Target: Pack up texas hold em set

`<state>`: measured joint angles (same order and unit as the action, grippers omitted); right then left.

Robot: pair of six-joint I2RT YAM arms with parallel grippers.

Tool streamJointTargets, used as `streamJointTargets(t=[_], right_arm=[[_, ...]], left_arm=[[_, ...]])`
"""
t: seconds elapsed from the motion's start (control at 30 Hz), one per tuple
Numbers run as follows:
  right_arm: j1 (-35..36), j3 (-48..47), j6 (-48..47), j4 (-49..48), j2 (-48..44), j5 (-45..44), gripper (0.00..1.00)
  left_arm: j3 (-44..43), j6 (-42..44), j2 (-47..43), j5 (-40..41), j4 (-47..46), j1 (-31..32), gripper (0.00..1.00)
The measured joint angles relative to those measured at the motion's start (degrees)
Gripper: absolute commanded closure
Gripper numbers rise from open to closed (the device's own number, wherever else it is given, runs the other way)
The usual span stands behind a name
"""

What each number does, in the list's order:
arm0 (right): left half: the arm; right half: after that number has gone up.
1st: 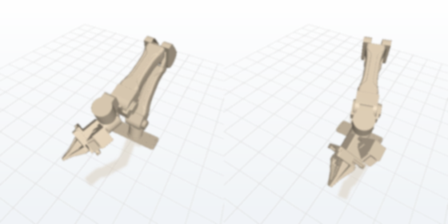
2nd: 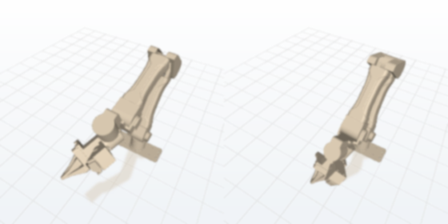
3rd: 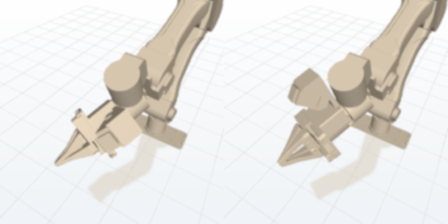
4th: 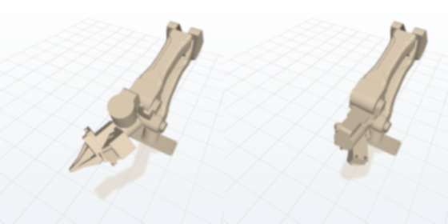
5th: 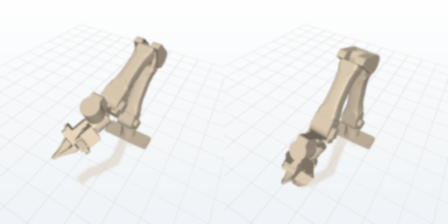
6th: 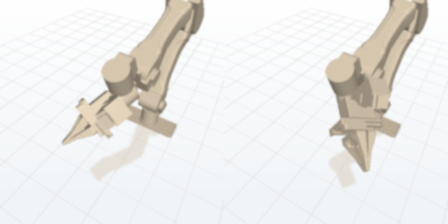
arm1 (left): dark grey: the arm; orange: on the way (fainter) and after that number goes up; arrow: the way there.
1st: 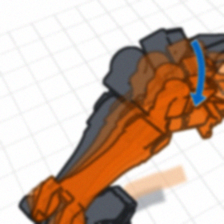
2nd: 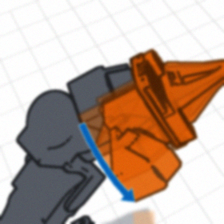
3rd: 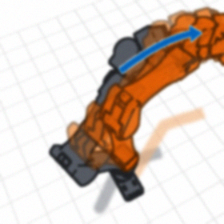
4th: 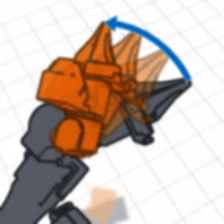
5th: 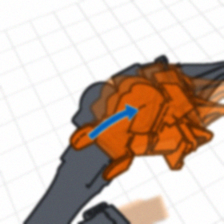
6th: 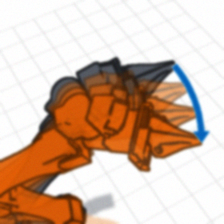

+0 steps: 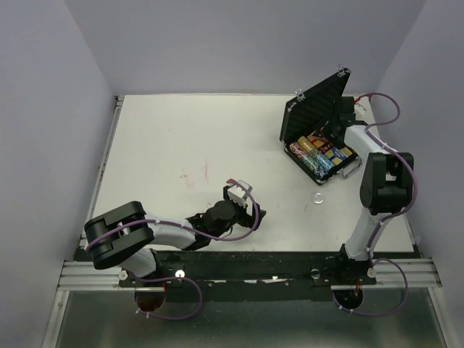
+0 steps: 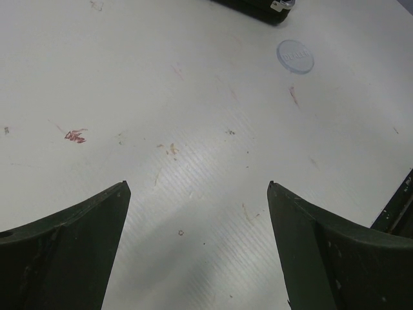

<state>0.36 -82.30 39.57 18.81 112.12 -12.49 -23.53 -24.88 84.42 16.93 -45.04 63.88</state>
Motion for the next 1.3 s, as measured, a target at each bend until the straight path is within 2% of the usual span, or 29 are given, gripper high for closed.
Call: streamJointTargets(t=[0.27,0.43,0.8,1.0,1.3], right_arm=[[0.0,9.27,-7.21,-0.48,-18.32,0.85,0.16],[0.0,13.99,-9.94,4.44,-26.21,3.3,0.18],[0.0,28.96,-10.6,19.8,-32.24,8.83,0.18],[1.11,32.74,-10.27,20.37,-32.15,8.68,0.19],[6.47,33.22,-8.94,19.78,-29.33,5.7,0.19]], left_arm=[[0.57,0.0,-0.11,0.28,-0.31,0.0,0.05],[0.7,0.0,-0.37,0.35,-0.44,0.0,0.05],[1.81,-0.02,-0.96,0.46,-1.62,0.02,0.05],[1.81,-0.04,-0.96,0.46,-1.64,0.02,0.05],[1.81,-0.02,-0.96,0.48,-1.64,0.33,0.05]])
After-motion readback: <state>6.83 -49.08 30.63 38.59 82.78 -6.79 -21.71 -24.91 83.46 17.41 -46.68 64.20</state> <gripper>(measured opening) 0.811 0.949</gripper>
